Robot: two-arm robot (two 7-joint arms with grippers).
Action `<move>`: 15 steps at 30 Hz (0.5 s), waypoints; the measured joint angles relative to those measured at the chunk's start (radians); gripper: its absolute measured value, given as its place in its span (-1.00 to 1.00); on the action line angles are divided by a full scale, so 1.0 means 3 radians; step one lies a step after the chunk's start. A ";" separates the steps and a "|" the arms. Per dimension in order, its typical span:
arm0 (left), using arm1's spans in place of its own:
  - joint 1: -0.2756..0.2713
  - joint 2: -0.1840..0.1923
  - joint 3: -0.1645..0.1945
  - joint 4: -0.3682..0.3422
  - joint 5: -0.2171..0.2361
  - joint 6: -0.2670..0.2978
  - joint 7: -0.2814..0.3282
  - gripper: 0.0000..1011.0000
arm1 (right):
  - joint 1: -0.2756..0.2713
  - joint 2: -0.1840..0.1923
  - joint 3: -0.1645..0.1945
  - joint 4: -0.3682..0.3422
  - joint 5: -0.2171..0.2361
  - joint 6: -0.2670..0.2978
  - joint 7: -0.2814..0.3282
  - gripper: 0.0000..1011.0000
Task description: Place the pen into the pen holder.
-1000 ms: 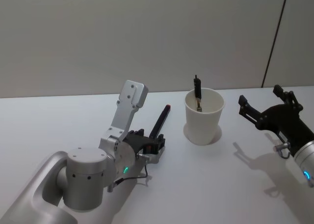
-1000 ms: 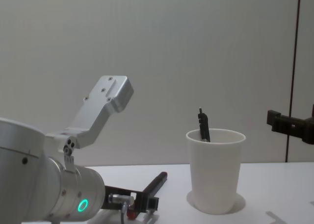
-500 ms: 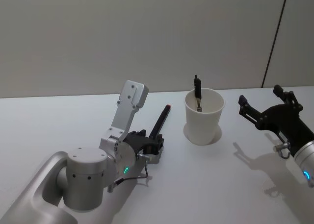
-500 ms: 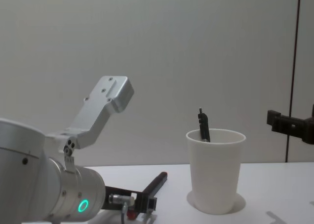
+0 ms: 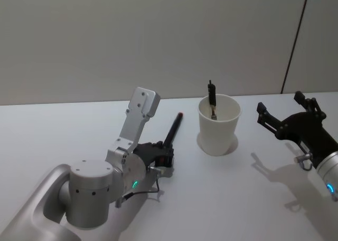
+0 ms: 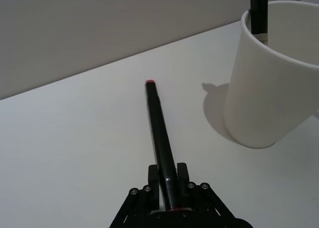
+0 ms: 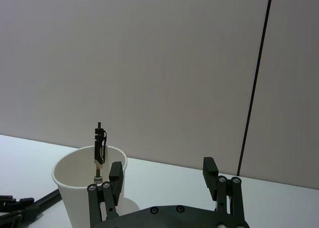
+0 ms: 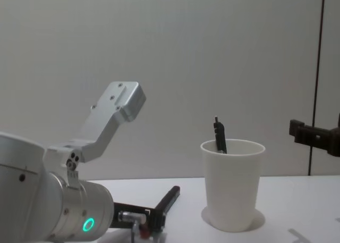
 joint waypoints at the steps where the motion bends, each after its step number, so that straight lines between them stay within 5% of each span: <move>1: 0.0002 0.0003 -0.0002 -0.0004 0.0003 -0.0009 -0.0008 -0.55 | 0.0000 0.0000 0.0000 0.0000 0.0000 0.0000 0.0000 0.98; 15: 0.0012 0.0019 -0.0014 -0.0029 0.0021 -0.0053 -0.0053 -0.66 | 0.0000 0.0000 0.0000 0.0000 0.0000 0.0000 0.0000 0.98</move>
